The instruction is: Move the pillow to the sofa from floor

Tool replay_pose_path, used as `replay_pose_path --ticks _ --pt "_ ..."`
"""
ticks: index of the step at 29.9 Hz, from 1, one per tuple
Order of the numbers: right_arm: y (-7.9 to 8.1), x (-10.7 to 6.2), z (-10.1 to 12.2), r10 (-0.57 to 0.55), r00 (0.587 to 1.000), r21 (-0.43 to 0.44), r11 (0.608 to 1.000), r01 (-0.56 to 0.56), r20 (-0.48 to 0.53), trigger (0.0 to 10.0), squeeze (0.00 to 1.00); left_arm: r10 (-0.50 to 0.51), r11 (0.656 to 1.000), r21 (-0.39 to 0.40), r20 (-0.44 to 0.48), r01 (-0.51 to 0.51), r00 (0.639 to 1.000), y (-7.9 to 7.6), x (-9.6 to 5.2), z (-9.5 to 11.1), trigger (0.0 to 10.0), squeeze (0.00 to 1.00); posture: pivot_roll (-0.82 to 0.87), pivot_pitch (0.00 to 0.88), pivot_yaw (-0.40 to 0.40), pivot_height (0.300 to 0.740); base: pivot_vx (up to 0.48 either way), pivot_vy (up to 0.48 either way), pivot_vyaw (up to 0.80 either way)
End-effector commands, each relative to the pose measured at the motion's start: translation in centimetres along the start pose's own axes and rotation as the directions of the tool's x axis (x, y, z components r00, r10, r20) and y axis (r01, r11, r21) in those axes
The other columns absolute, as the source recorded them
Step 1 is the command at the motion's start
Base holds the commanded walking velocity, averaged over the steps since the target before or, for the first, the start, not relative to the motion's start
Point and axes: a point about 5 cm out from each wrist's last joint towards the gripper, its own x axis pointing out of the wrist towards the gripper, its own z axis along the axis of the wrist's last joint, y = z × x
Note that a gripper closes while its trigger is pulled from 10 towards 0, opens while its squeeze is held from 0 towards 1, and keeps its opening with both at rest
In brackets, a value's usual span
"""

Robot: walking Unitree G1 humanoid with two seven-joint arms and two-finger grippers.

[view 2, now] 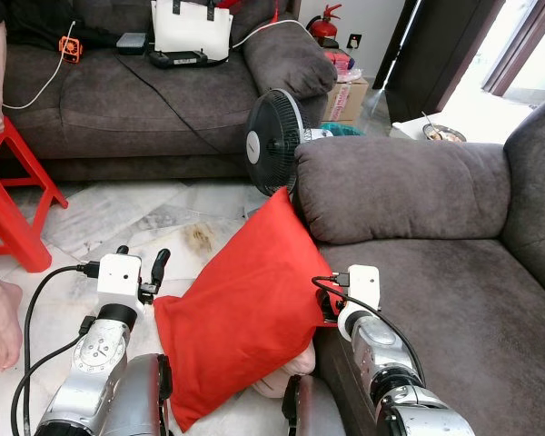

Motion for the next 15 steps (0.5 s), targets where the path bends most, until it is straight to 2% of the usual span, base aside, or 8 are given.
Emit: replay_pose_path --ticks 1,3,6,10,12,13,15 --pt "-1.3 -0.2 0.0 -0.044 0.999 0.066 0.997 0.046 -0.018 10.0 0.00 -0.026 1.000 -0.012 0.006 0.026 1.000 -0.6 0.1 0.3 10.0 0.00 0.15 0.040 -0.166 0.562 0.000 0.000 0.00" --pt "-1.9 -0.4 -0.5 -0.064 0.997 0.119 0.990 0.068 -0.041 10.0 0.00 -0.037 0.999 -0.017 0.000 0.037 0.999 -0.9 0.1 0.1 10.0 0.00 0.14 0.040 -0.164 0.562 0.000 0.000 0.00" --pt "-2.3 -0.7 -1.6 -0.063 0.994 0.151 0.986 0.075 -0.084 10.0 0.00 -0.048 0.999 -0.024 -0.007 0.048 0.999 -1.2 0.1 0.1 10.0 0.00 0.14 0.043 -0.163 0.562 0.000 0.000 0.00" --pt "-2.0 -0.9 -2.8 -0.049 0.991 0.175 0.982 0.070 -0.123 10.0 0.00 -0.058 0.997 -0.042 -0.012 0.058 0.998 -1.5 0.2 0.1 10.0 0.00 0.14 0.048 -0.164 0.562 0.000 0.000 0.00" --pt "-1.7 -0.9 -3.2 -0.040 0.990 0.208 0.976 0.069 -0.138 10.0 0.00 -0.062 0.997 -0.047 -0.014 0.062 0.998 -1.6 0.2 0.2 10.0 0.00 0.14 0.048 -0.164 0.562 0.000 0.000 0.00" --pt "-1.4 -0.8 -3.4 -0.026 0.989 0.255 0.965 0.062 -0.143 10.0 0.00 -0.066 0.997 -0.047 -0.016 0.066 0.998 -1.5 0.2 0.1 10.0 0.00 0.14 0.051 -0.163 0.562 0.000 0.000 0.00" --pt "-1.1 -0.8 -3.4 -0.010 0.989 0.270 0.962 0.049 -0.145 10.0 0.00 -0.069 0.997 -0.047 -0.019 0.068 0.997 -1.4 0.1 0.1 10.0 0.00 0.14 0.052 -0.163 0.562 0.000 0.000 0.00"
